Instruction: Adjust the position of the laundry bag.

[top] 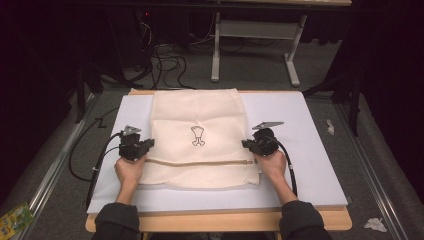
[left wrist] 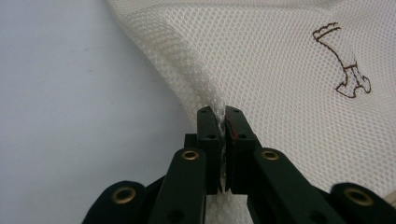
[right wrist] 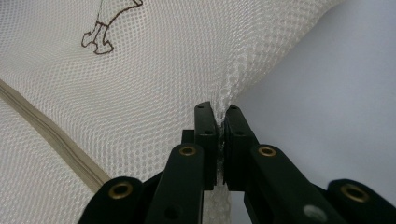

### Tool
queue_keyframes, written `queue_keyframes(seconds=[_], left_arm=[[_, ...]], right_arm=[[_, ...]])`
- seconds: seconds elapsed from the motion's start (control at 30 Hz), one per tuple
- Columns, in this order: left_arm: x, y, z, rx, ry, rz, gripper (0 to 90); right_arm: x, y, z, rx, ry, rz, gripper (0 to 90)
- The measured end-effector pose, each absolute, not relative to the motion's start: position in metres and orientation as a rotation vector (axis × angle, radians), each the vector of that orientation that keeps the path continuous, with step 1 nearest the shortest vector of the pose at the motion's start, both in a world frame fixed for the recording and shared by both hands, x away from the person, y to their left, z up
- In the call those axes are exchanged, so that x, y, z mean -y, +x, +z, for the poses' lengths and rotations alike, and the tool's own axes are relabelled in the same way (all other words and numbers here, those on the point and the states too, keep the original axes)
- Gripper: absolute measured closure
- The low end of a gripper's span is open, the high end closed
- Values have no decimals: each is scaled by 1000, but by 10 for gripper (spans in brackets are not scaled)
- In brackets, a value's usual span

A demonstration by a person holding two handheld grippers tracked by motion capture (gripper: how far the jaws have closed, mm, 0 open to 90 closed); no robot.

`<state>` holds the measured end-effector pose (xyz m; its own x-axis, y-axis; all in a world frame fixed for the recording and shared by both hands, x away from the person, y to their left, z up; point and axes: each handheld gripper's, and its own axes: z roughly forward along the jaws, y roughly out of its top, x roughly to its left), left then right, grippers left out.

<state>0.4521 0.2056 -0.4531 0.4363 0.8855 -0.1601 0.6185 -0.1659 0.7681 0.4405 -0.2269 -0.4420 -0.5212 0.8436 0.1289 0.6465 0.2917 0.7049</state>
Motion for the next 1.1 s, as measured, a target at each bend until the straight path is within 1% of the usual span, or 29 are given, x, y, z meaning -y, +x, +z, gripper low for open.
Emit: queue_keyframes(seconds=[0.6,0.8,1.1], left_arm=[[-156,463,-441,-1166,1913,389,867],[-146,464,-443,-1152,1918,378,865],[-140,461,-446,-1120,1923,392,860]], right_arm=[[278,428,-435,-2191,1439,1064,878],[293,426,-435,-2163,1477,1062,877],[301,425,-438,-2144,1489,1056,876]])
